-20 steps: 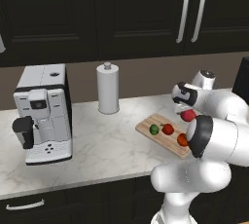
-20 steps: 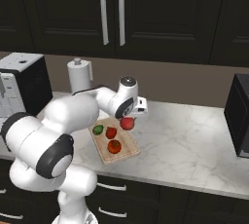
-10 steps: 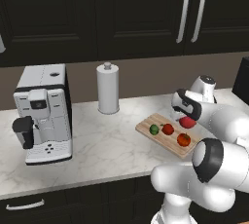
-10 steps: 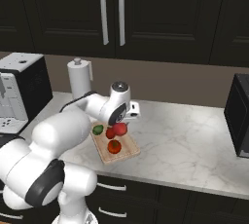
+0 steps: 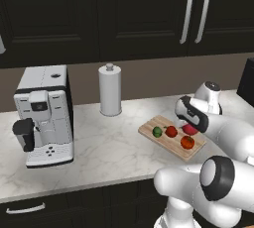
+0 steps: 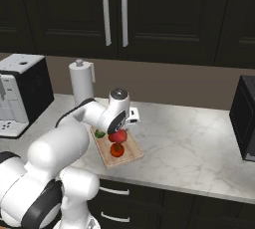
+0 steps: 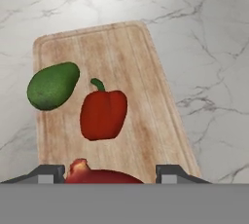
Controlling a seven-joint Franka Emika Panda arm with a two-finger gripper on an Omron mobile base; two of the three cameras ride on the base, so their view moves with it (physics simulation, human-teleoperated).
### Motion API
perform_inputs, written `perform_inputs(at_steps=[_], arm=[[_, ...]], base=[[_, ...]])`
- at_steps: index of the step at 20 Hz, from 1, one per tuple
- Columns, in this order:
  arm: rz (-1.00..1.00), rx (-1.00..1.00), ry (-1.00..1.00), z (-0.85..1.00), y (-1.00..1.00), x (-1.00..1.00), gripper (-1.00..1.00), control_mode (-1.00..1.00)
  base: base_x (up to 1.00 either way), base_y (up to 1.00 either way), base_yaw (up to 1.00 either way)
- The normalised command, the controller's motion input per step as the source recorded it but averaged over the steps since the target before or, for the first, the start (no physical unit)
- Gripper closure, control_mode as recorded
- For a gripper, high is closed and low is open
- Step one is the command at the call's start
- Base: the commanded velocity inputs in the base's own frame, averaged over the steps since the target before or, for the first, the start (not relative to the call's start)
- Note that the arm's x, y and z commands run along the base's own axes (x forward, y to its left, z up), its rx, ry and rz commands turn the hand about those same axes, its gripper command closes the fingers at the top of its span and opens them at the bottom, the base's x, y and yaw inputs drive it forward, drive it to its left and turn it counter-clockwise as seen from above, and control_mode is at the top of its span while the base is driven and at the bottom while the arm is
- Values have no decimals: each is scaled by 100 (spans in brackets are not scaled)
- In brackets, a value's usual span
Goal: Place the avocado, onion, tomato, and bell pepper on the cutting board.
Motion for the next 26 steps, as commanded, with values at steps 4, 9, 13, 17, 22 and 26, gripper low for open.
perform_inputs(at_steps=[4, 9, 13, 17, 22, 26], arm=[[10, 0, 0, 0, 0, 3, 100, -100], [10, 0, 0, -2, 0, 4, 100, -100], [10, 0, 0, -24, 4, 13, 100, -100], [13, 0, 0, -61, 11, 24, 100, -100], [14, 0, 0, -51, 4, 12, 100, -100], [14, -1, 0, -64, 19, -1, 100, -100]], base=[[0, 0, 0], [0, 0, 0], [0, 0, 0], [0, 0, 0], [0, 0, 0], [0, 0, 0]])
